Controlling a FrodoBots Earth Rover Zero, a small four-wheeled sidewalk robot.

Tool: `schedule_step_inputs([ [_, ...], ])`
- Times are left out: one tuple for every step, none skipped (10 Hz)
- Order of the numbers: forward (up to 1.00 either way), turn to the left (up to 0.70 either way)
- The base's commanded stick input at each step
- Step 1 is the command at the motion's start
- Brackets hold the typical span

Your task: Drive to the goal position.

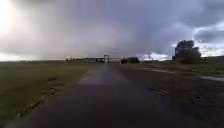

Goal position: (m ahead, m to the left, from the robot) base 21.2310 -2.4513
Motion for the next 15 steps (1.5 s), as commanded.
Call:
schedule_step_inputs([
  [0.70,-0.03],
  [0.70,0.00],
  [0.70,0.00],
  [0.70,0.00],
  [0.70,0.00],
  [0.70,0.00],
  [0.70,0.00],
  [0.70,0.00],
  [0.70,0.00],
  [0.70,0.00],
  [0.70,0.00],
  [0.70,0.00],
  [0.70,0.00],
  [0.70,0.00],
  [0.70,0.00],
])
